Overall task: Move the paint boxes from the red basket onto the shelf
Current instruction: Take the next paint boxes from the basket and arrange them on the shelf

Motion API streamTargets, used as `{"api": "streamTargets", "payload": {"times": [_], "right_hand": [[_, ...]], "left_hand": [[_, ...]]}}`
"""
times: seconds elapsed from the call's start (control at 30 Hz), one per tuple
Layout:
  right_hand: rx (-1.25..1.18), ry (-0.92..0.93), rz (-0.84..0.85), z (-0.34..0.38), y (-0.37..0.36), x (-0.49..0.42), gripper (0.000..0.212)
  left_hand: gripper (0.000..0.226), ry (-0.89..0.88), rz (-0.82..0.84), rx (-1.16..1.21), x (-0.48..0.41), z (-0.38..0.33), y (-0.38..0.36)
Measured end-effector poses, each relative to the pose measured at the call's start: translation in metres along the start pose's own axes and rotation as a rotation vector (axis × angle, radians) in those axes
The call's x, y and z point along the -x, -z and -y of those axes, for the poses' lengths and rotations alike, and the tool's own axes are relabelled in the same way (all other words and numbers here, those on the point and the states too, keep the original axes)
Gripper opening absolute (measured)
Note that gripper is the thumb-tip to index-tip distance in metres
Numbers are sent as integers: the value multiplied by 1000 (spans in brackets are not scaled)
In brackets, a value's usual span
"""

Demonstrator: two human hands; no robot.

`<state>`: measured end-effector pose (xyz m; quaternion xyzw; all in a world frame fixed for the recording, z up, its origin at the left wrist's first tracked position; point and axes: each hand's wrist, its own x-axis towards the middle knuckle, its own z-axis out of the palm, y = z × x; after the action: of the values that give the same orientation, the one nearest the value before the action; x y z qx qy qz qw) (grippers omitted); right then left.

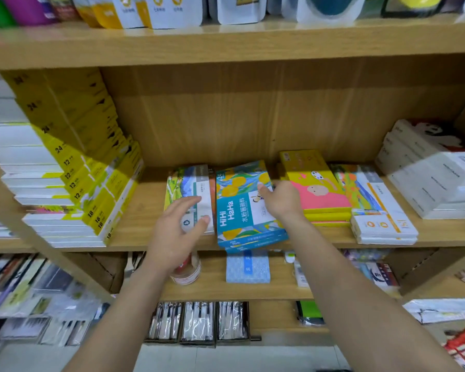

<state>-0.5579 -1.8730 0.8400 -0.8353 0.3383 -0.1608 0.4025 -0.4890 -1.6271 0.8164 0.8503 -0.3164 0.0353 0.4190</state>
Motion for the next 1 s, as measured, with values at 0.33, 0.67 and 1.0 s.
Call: {"api": "streamTargets", "payload": {"times": [0.33, 0.67, 1.0], "right_hand": [[3, 106, -314, -91, 114, 43, 44], [600, 281, -56, -148, 145, 11, 90], [428, 261, -223, -136, 133, 33, 71]], "left_hand": [[55, -60, 256, 42, -23, -112, -111], [100, -41, 386, -443, -43, -136, -174], [88, 60, 400, -283, -42, -164, -188]]}}
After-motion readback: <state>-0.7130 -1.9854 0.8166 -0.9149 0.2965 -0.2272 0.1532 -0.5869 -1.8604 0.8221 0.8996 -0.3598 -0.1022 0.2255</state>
